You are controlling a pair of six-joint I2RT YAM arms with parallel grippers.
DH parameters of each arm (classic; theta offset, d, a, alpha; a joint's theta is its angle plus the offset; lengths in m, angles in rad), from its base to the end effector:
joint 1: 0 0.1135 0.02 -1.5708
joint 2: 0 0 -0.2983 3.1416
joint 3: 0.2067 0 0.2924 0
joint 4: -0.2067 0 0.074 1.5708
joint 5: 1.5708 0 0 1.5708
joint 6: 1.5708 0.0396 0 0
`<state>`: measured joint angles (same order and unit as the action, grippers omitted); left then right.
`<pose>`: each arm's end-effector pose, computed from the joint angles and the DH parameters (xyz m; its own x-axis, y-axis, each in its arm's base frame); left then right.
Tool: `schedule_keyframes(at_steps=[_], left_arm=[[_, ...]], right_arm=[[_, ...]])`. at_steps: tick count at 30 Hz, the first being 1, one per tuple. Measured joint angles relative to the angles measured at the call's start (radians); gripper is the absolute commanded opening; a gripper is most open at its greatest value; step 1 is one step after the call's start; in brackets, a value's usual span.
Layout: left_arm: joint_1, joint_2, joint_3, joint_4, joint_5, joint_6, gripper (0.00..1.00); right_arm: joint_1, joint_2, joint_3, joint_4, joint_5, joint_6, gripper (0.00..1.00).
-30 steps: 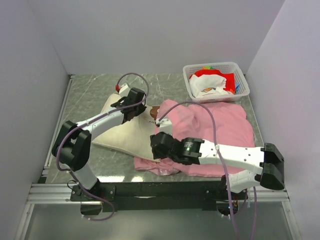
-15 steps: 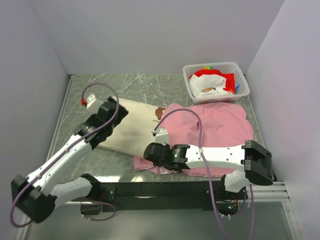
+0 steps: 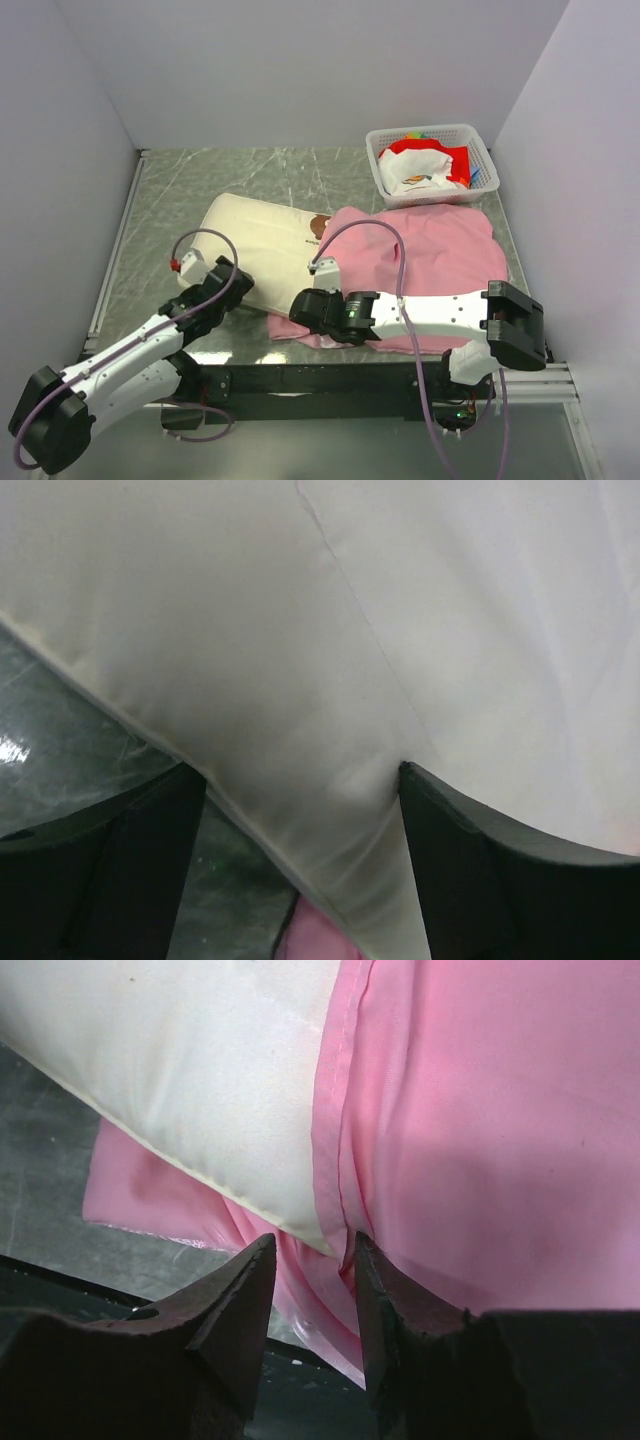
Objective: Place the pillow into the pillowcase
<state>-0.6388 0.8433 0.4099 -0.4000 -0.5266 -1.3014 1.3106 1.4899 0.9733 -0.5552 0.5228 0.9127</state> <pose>0.1558 -0.0909 0.1904 -0.3935 -0.7458 -0.5376 -0.5078 0.6638 -0.5491 0.1030 0.3101 0.2265 -0.7519 -0.1599 -0.6396 -0.2957 0.9489 0.1105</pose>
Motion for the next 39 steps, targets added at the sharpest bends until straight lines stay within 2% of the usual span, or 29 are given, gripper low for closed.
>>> schedule_keyframes(at_steps=[2, 3, 4, 8, 10, 11, 16, 19, 21, 23, 27, 30, 34, 39], left_arm=[[-0.004, 0.008, -0.055, 0.1, 0.003, 0.008, 0.37], [-0.006, 0.016, -0.077, 0.148, 0.001, 0.011, 0.1], [-0.007, 0.024, -0.089, 0.182, -0.002, 0.01, 0.01], [-0.016, 0.06, -0.094, 0.284, -0.019, 0.035, 0.01], [-0.022, 0.055, -0.092, 0.288, -0.025, 0.053, 0.01], [-0.024, 0.047, -0.091, 0.284, -0.026, 0.059, 0.01], [-0.032, -0.019, -0.076, 0.24, -0.027, 0.088, 0.01], [-0.037, -0.037, -0.061, 0.208, -0.027, 0.094, 0.01], [-0.041, -0.053, -0.06, 0.191, -0.028, 0.097, 0.01], [-0.046, -0.069, -0.059, 0.174, -0.028, 0.102, 0.01], [-0.065, -0.085, -0.036, 0.13, -0.034, 0.112, 0.01], [-0.096, -0.087, 0.02, 0.081, -0.059, 0.113, 0.01], [-0.141, -0.079, 0.133, 0.011, -0.141, 0.114, 0.01], [-0.216, -0.076, 0.282, -0.079, -0.201, 0.117, 0.01]], right_arm=[[0.0, 0.0, 0.0, 0.0, 0.002, 0.003, 0.38], [0.0, 0.001, 0.0, -0.002, 0.005, 0.004, 0.35], [0.0, 0.002, 0.0, -0.004, 0.008, 0.006, 0.33], [0.0, 0.008, 0.003, -0.021, 0.02, 0.013, 0.32], [0.0, 0.008, 0.003, -0.037, 0.03, 0.018, 0.39], [0.0, 0.008, 0.003, -0.044, 0.033, 0.023, 0.45], [0.0, 0.004, 0.003, -0.063, 0.038, 0.032, 0.47], [0.0, 0.005, 0.003, -0.067, 0.039, 0.033, 0.37], [0.0, 0.011, 0.003, -0.075, 0.04, 0.033, 0.13], [0.0, 0.023, 0.008, -0.087, 0.042, 0.024, 0.0], [0.0, 0.032, 0.068, -0.116, 0.016, -0.029, 0.0], [0.006, 0.05, 0.229, -0.146, -0.008, -0.106, 0.0], [0.019, 0.085, 0.524, -0.193, -0.017, -0.225, 0.0], [0.006, 0.085, 0.671, -0.237, -0.036, -0.295, 0.0]])
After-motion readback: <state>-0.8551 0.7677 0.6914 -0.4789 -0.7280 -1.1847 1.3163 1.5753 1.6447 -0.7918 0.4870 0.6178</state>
